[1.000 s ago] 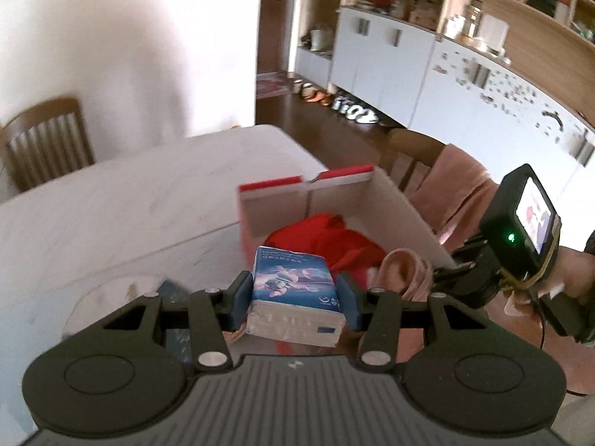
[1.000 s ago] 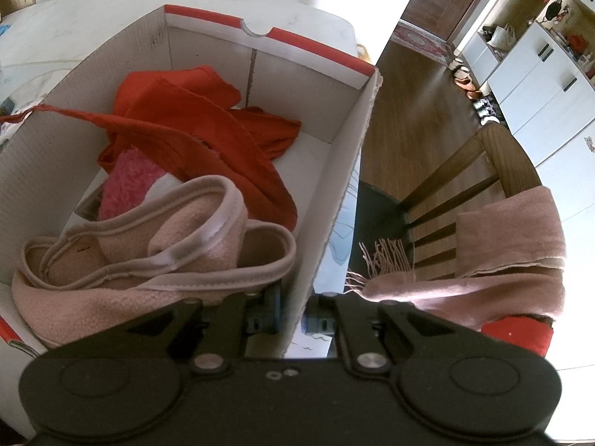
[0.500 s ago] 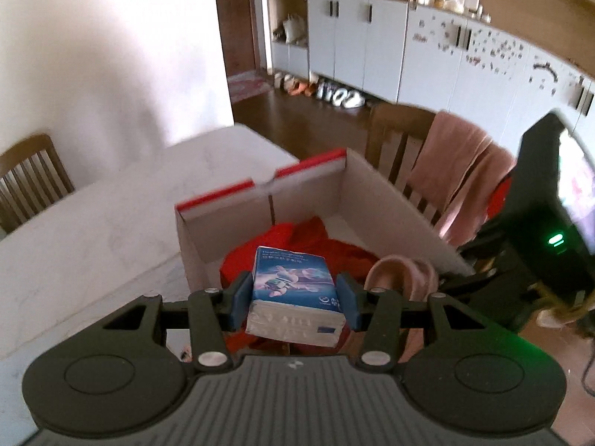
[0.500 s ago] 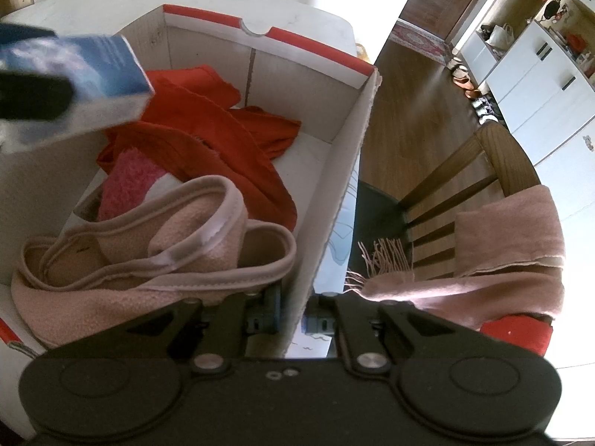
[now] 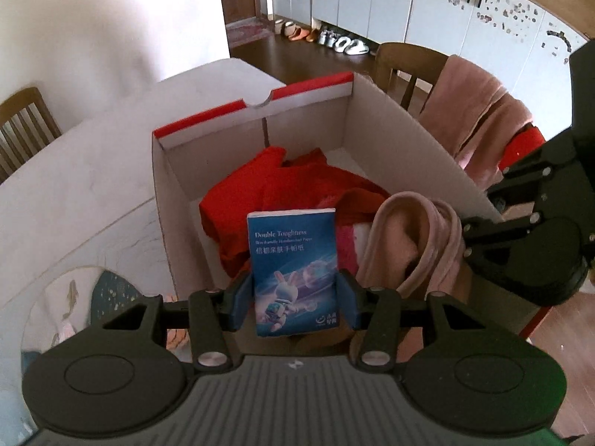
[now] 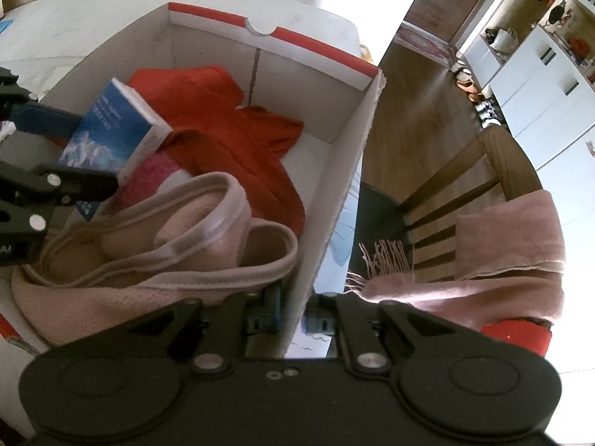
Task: Organize objects
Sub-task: 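Lower the blue package into the box and open the left gripper, then move the left gripper to the bunny-face plush keychain and grasp it, then carry the bunny keychain with the left gripper over the box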
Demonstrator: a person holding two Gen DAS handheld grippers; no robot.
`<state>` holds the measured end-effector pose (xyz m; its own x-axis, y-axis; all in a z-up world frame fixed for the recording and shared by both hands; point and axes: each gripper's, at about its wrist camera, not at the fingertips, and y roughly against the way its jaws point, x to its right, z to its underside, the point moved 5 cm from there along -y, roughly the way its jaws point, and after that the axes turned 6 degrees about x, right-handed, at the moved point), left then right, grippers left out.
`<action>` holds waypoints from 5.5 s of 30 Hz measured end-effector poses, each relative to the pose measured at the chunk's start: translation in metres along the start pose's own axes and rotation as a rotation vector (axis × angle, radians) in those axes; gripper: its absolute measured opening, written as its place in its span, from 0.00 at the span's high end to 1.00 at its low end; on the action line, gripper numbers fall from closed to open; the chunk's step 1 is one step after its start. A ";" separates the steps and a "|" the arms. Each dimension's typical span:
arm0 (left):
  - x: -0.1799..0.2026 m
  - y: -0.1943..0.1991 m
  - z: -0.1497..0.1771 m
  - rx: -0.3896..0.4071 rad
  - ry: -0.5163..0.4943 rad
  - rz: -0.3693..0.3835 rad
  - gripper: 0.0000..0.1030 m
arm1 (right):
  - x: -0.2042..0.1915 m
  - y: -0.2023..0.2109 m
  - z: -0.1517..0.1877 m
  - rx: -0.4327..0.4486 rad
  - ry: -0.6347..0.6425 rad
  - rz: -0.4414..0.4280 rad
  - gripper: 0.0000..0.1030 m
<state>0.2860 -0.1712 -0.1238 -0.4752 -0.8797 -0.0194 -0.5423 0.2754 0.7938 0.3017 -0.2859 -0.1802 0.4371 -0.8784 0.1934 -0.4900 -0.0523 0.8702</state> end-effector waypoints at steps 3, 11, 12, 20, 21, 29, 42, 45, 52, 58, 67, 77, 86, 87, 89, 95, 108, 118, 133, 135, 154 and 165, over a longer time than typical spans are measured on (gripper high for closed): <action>-0.003 0.001 0.007 -0.024 0.021 0.022 0.54 | 0.000 0.000 -0.001 -0.002 0.003 -0.003 0.92; 0.006 0.004 0.026 -0.079 -0.002 0.075 0.49 | 0.000 -0.001 -0.001 -0.005 0.011 0.000 0.92; 0.007 0.006 0.027 -0.076 -0.002 0.084 0.45 | 0.000 -0.001 0.000 -0.005 0.011 0.001 0.92; 0.005 0.031 0.029 -0.018 -0.006 0.104 0.25 | 0.000 -0.002 0.000 -0.009 0.011 0.009 0.91; 0.004 0.034 0.029 -0.013 -0.001 0.103 0.25 | 0.000 -0.002 -0.001 -0.009 0.010 0.009 0.91; -0.010 0.061 0.026 0.049 0.046 0.106 0.19 | 0.000 -0.002 0.000 -0.011 0.005 0.012 0.91; -0.058 0.110 0.029 0.177 0.183 0.086 0.09 | 0.000 -0.001 0.000 -0.014 -0.002 0.021 0.91; -0.074 0.117 0.035 0.185 0.221 0.070 0.06 | 0.000 -0.001 0.000 -0.014 -0.003 0.021 0.91; -0.109 0.127 0.057 0.171 0.232 -0.017 0.01 | 0.000 -0.001 0.000 -0.015 -0.002 0.020 0.91; -0.136 0.117 0.082 0.125 0.240 -0.103 0.00 | 0.001 -0.001 0.000 -0.018 0.002 0.016 0.91; -0.136 0.073 0.086 0.087 0.091 -0.101 0.00 | 0.001 -0.001 -0.001 -0.024 0.014 0.018 0.90; -0.109 0.016 0.062 0.042 -0.227 0.018 0.00 | 0.000 -0.002 0.000 -0.032 0.017 0.027 0.89; -0.115 -0.022 0.049 -0.006 -0.298 0.132 0.00 | 0.000 -0.002 -0.001 -0.049 0.002 0.038 0.89; -0.115 -0.026 0.048 -0.013 -0.307 0.152 0.01 | 0.000 -0.002 -0.001 -0.051 0.001 0.040 0.89; -0.114 -0.033 0.048 -0.024 -0.321 0.194 0.01 | 0.000 -0.002 -0.001 -0.056 -0.004 0.044 0.89; -0.112 -0.048 0.048 -0.043 -0.373 0.255 0.12 | -0.001 -0.004 -0.003 -0.070 -0.011 0.057 0.89; -0.110 -0.057 0.046 -0.067 -0.366 0.299 0.51 | -0.002 -0.005 -0.004 -0.077 -0.018 0.066 0.88; -0.118 -0.041 0.047 -0.041 -0.246 0.205 0.58 | -0.002 -0.005 -0.005 -0.068 -0.013 0.062 0.89; -0.111 0.037 0.044 -0.023 -0.088 0.050 0.58 | -0.003 -0.004 -0.003 -0.050 0.020 0.038 0.89; -0.106 0.047 0.042 -0.018 -0.079 0.044 0.58 | -0.002 -0.004 -0.003 -0.047 0.016 0.033 0.89; -0.019 0.071 -0.001 0.016 -0.082 0.042 0.58 | -0.004 -0.001 -0.001 -0.020 0.016 -0.030 0.91; 0.014 0.038 -0.016 0.011 -0.156 0.027 0.58 | -0.005 -0.001 0.000 -0.015 0.018 -0.037 0.91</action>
<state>0.2699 -0.1796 -0.0846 -0.5913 -0.8011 -0.0926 -0.5350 0.3037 0.7883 0.3004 -0.2811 -0.1821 0.4681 -0.8674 0.1686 -0.4619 -0.0775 0.8835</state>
